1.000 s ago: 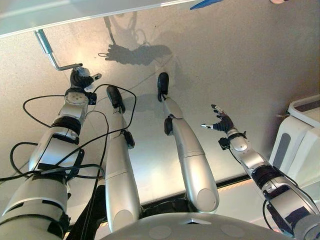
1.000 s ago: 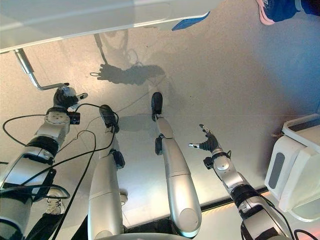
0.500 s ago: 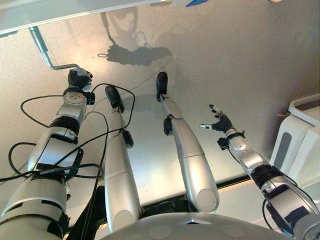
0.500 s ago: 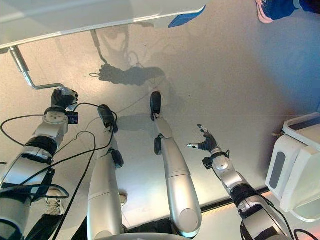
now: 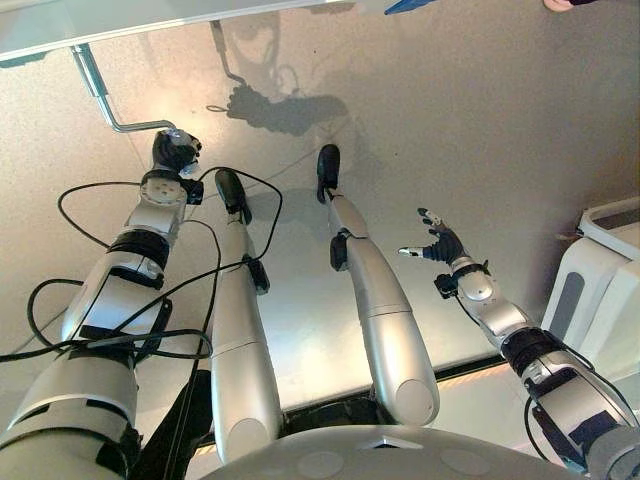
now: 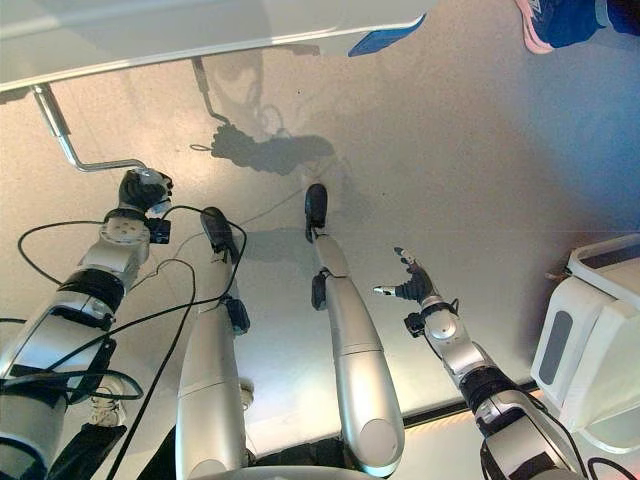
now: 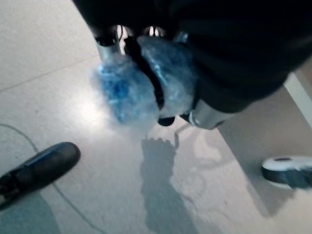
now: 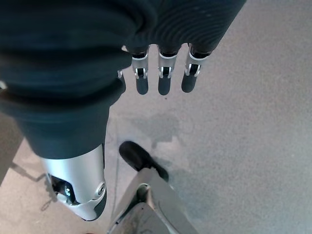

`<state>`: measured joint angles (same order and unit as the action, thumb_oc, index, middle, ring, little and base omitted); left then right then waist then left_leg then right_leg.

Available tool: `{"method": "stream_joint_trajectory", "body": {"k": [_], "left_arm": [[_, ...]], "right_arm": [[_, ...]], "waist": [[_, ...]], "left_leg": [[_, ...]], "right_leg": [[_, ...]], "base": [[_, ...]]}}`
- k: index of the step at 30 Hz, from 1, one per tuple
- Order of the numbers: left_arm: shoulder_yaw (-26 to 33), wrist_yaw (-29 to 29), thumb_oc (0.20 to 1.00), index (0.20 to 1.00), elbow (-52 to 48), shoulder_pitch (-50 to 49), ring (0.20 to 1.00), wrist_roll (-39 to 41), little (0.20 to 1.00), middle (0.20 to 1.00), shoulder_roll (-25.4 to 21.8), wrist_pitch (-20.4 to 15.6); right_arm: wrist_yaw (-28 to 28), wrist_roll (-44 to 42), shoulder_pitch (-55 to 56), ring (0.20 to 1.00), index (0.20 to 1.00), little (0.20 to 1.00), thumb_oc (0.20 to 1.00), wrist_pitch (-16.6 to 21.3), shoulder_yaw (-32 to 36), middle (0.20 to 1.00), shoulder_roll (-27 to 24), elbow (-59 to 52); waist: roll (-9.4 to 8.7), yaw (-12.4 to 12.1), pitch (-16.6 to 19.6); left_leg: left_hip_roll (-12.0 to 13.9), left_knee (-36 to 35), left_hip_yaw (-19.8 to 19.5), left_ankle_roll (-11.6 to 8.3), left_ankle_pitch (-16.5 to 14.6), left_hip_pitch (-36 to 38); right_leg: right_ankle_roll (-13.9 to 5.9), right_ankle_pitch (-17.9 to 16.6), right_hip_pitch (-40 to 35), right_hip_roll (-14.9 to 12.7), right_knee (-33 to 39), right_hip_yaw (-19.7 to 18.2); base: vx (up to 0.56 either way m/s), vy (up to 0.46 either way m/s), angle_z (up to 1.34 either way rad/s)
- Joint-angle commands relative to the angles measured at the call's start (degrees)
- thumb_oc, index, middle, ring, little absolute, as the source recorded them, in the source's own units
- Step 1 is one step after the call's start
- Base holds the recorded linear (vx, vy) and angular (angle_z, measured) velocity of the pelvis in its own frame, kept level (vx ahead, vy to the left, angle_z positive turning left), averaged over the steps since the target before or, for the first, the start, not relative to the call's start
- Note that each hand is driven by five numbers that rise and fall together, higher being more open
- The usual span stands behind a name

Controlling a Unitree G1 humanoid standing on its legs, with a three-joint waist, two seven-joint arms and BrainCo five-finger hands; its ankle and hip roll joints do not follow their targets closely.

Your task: Raise the hospital bed

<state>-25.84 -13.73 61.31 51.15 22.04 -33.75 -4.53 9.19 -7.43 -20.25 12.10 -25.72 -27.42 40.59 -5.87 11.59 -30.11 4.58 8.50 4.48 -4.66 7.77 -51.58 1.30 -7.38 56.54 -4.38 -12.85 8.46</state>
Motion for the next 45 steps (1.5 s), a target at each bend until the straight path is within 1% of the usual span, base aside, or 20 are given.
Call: {"method": "stream_joint_trajectory", "body": {"k": [1,4,5,8,10,11,13,14,15,19,20,22,25,27,31,36,41,43,44,45], "left_arm": [[-3.81,1.69,0.2,0.2,-7.16,-0.36,0.2,-4.47,0.2,0.2,2.82,-2.72],[-5.32,1.78,0.2,0.2,-10.73,-0.87,0.2,-4.68,0.2,0.2,3.49,-3.44],[-8.04,2.73,0.2,0.2,-20.5,-2.54,0.2,-2.83,0.2,0.2,3.55,-5.11],[-9.09,3.6,0.2,0.2,-25.8,-3.58,0.2,-0.51,0.2,0.2,2.69,-6.12],[-9.09,3.59,0.2,0.2,-25.84,-3.61,0.2,-0.5,0.2,0.2,2.68,-6.1],[-10.16,5.55,0.2,0.2,-36.86,-5.41,0.2,4.61,0.2,0.2,-1.71,-8.11],[-10.25,6.18,0.2,0.2,-40.3,-6.17,0.2,5.7,0.2,0.2,-3.24,-8.77],[-9.68,7.36,0.2,0.2,-46.44,-8.26,0.2,7.86,0.2,0.2,-6.48,-9.7],[-9.63,7.36,0.2,0.2,-46.52,-8.33,0.2,7.86,0.2,0.2,-6.53,-9.66],[-6.8,10.0,0.2,0.2,-57.54,-14.37,0.2,10.94,0.2,0.2,-13.42,-11.24],[-5.31,10.9,0.2,0.2,-60.7,-16.46,0.2,11.9,0.2,0.2,-15.41,-11.78],[-3.28,13.26,0.2,0.2,-65.65,-20.07,0.2,14.17,0.2,0.2,-18.85,-12.7],[-1.01,15.92,0.2,0.2,-69.05,-24.44,0.2,17.35,0.2,0.2,-21.31,-13.48],[2.57,18.39,0.2,0.2,-72.21,-29.81,0.2,19.54,0.2,0.2,-25.07,-13.93],[8.99,20.59,0.2,0.2,-74.12,-37.91,0.2,20.25,0.2,0.2,-29.29,-14.41],[15.9,20.02,0.2,0.2,-71.18,-45.17,0.2,18.64,0.2,0.2,-29.84,-14.76],[18.89,17.14,0.2,0.2,-65.07,-46.78,0.2,16.55,0.2,0.2,-27.85,-14.81],[20.65,13.56,0.2,0.2,-58.06,-45.12,0.2,14.33,0.2,0.2,-25.72,-14.32],[20.62,13.56,0.2,0.2,-58.04,-45.08,0.2,14.33,0.2,0.2,-25.72,-14.33],[21.22,10.57,0.2,0.2,-53.32,-42.73,0.2,11.62,0.2,0.2,-23.96,-13.62]], "right_arm": [[-0.14,-0.25,4.02,1.0,1.0,1.0,1.0,-0.12,-1.58,1.0,-1.4,-2.72],[-0.18,0.26,4.29,1.0,1.0,1.0,1.0,-0.22,-1.91,1.0,-1.62,-2.72],[-0.29,0.84,4.95,1.0,1.0,1.0,1.0,-0.3,-1.66,1.0,-2.55,-3.92],[-0.38,0.97,5.59,1.0,1.0,1.0,1.0,-0.34,-1.21,1.0,-3.16,-4.3],[-0.38,0.98,5.61,1.0,1.0,1.0,1.0,-0.35,-1.21,1.0,-3.16,-4.32],[-0.85,1.21,7.17,1.0,1.0,1.0,1.0,-0.29,-0.13,1.0,-4.24,-5.22],[-0.95,1.29,7.71,1.0,1.0,1.0,1.0,-0.22,0.27,1.0,-4.34,-5.23],[-1.24,1.54,8.43,1.0,1.0,1.0,1.0,-0.19,0.95,1.0,-4.59,-5.45],[-1.24,1.54,8.43,1.0,1.0,1.0,1.0,-0.19,0.92,1.0,-4.58,-5.46],[-1.52,2.04,9.69,1.0,1.0,1.0,1.0,0.02,2.43,1.0,-4.72,-4.49],[-1.65,2.04,9.9,1.0,1.0,1.0,1.0,0.06,3.15,1.0,-4.94,-4.45],[-1.97,1.92,10.63,1.0,1.0,1.0,1.0,0.24,3.61,1.0,-5.18,-3.97],[-2.59,1.82,11.2,1.0,1.0,1.0,1.0,0.65,3.93,1.0,-5.31,-3.02],[-3.83,1.79,12.27,1.0,1.0,1.0,1.0,0.91,4.51,1.0,-5.69,-3.02],[-4.92,1.5,12.77,1.0,1.0,1.0,1.0,1.46,5.12,1.0,-5.94,-2.61],[-5.81,0.93,13.77,1.0,1.0,1.0,1.0,2.17,6.22,1.0,-5.98,-3.05],[-5.86,0.59,13.43,1.0,1.0,1.0,1.0,2.4,6.44,1.0,-5.68,-2.52],[-5.28,0.02,13.08,1.0,1.0,1.0,1.0,2.25,6.99,1.0,-5.54,-2.71],[-5.28,0.02,13.08,1.0,1.0,1.0,1.0,2.25,7.0,1.0,-5.54,-2.71],[-5.04,-0.03,12.66,1.0,1.0,1.0,1.0,1.97,6.87,1.0,-4.96,-2.73]], "waist": [[-1.44,0.22,0.32],[-1.22,0.28,0.32],[-0.45,0.29,0.32],[0.23,0.25,0.32],[0.23,0.25,0.32],[1.43,0.13,0.32],[1.75,0.04,0.32],[2.24,-0.3,0.32],[2.21,-0.27,0.32],[3.31,-1.21,0.32],[3.5,-1.41,0.32],[3.89,-2.01,0.32],[4.3,-2.73,0.32],[4.51,-3.67,0.32],[4.65,-5.06,0.32],[4.38,-6.28,0.32],[3.62,-6.98,0.32],[2.82,-7.15,0.32],[2.83,-7.16,0.32],[2.24,-7.22,0.32]], "left_leg": [[-0.48,4.36,-0.95,-1.02,-2.21,-1.05],[-0.48,4.46,-0.77,-1.0,-2.33,-0.48],[-0.55,4.68,-0.61,-0.95,-2.51,0.12],[-0.51,4.91,-0.53,-0.96,-2.59,0.44],[-0.5,4.92,-0.54,-0.97,-2.6,0.46],[-0.69,4.91,-0.32,-1.04,-2.73,1.2],[-0.77,4.81,-0.29,-1.03,-2.68,1.39],[-0.9,4.86,-0.34,-0.88,-2.78,1.56],[-0.9,4.86,-0.34,-0.88,-2.78,1.58],[-1.23,5.47,-0.47,-0.56,-3.05,1.78],[-1.59,5.54,-0.02,-0.05,-1.56,0.85],[-1.8,5.69,-0.08,0.08,-1.78,1.25],[-2.12,5.71,-0.08,0.28,-2.07,1.96],[-2.47,5.94,-0.08,0.59,-2.38,2.53],[-3.03,5.94,0.05,0.9,-2.59,3.25],[-3.72,6.28,-0.13,1.43,-2.97,3.53],[-4.11,7.25,-0.15,1.61,-3.44,2.62],[-4.36,8.12,-0.19,1.43,-4.05,1.07],[-4.36,8.14,-0.2,1.43,-4.06,1.05],[-4.3,8.72,-0.16,1.26,-4.4,0.09]], "right_leg": [[-8.2,-1.0,-1.72,0.3,-0.07,-1.83],[-8.24,-0.87,-2.11,0.45,-0.21,-1.93],[-8.26,-0.74,-2.51,0.56,-0.5,-2.22],[-8.23,-0.59,-2.89,0.44,-0.7,-2.19],[-8.22,-0.59,-2.91,0.45,-0.7,-2.19],[-8.3,-0.48,-3.54,0.39,-0.65,-2.34],[-8.31,-0.48,-3.55,0.37,-0.8,-2.38],[-8.32,-0.47,-3.76,0.34,-0.81,-2.43],[-8.32,-0.47,-3.78,0.34,-0.81,-2.43],[-8.45,-0.39,-4.31,-0.02,-0.82,-2.25],[-8.15,-1.87,-3.41,-0.49,-0.5,-2.13],[-8.26,-1.8,-3.69,-0.75,-0.71,-2.05],[-8.44,-1.8,-4.19,-1.16,-1.11,-1.92],[-8.71,-2.01,-5.13,-1.94,-0.99,-1.69],[-9.28,-2.65,-6.65,-2.91,0.04,-1.2],[-10.13,-3.71,-8.65,-4.02,2.2,-0.61],[-10.64,-4.4,-9.47,-4.71,3.6,0.08],[-11.5,-5.12,-9.58,-5.56,4.87,0.72],[-11.49,-5.12,-9.57,-5.56,4.87,0.73],[-11.85,-5.36,-9.51,-5.9,5.53,0.94]], "base": [[0.0,0.0,0.0],[0.0,0.0,0.0],[0.0,0.0,0.0],[-0.01,-0.01,-0.03],[0.0,-0.005,-0.02],[-0.02,-0.011,0.04],[-0.01,-0.005,0.02],[0.0,0.0,0.0],[0.0,0.0,0.0],[-0.01,0.011,0.02],[-0.04,0.036,0.03],[-0.01,0.046,0.05],[0.0,0.069,0.07],[-0.01,0.11,0.09],[0.0,0.106,0.07],[0.0,0.119,0.07],[0.0,0.126,0.07],[0.02,0.182,0.04],[0.03,0.15,0.02],[0.08,0.063,0.01]]}}
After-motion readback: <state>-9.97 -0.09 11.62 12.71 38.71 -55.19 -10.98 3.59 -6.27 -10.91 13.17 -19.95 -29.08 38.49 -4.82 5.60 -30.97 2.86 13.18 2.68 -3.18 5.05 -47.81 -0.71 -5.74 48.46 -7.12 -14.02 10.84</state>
